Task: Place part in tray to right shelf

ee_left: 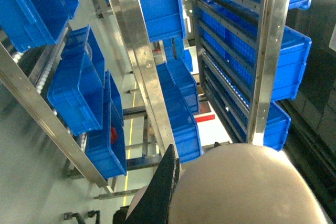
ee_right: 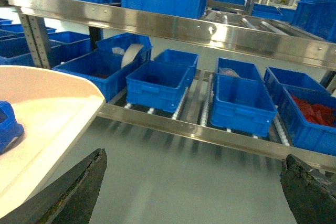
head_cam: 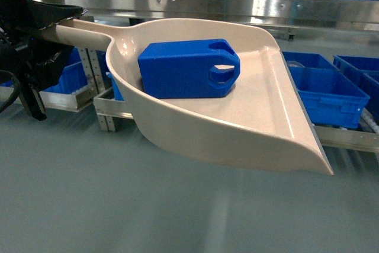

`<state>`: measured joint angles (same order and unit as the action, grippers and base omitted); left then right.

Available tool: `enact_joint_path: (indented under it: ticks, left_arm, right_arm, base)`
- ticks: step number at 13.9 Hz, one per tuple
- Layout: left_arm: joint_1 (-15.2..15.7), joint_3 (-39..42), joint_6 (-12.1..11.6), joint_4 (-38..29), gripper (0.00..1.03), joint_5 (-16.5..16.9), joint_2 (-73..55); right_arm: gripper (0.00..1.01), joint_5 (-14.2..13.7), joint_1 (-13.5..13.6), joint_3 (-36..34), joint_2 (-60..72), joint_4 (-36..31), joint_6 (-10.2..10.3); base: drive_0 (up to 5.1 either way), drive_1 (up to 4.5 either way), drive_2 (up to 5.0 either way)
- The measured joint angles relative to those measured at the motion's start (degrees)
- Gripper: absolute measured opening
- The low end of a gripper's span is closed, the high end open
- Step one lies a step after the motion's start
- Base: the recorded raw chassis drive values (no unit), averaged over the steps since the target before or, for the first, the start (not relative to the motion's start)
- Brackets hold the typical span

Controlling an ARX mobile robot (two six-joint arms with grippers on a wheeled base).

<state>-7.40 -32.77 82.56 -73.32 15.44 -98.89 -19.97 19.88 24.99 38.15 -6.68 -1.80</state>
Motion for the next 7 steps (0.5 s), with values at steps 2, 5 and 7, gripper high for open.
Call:
enact_joint_path:
  ticks: [2, 5, 7]
  left_arm:
    - [0.0, 0.0, 0.0, 0.0, 0.14, 0.0, 0.0]
    - [0.0, 0.0, 0.0, 0.0, 0.14, 0.1, 0.0]
    - [0.0, 0.0, 0.0, 0.0, 0.14, 0.1, 0.0]
  right_arm:
    - [0.98, 0.0, 0.0, 0.0, 0.0, 0.0, 0.0]
    - [0.98, 0.0, 0.0, 0.0, 0.0, 0.0, 0.0]
    - [0.98, 0.0, 0.0, 0.0, 0.0, 0.0, 0.0]
  base:
    - [-1.4, -1.45, -1.4]
    - [-1.4, -1.42, -1.4]
    - [-1.4, -1.42, -1.4]
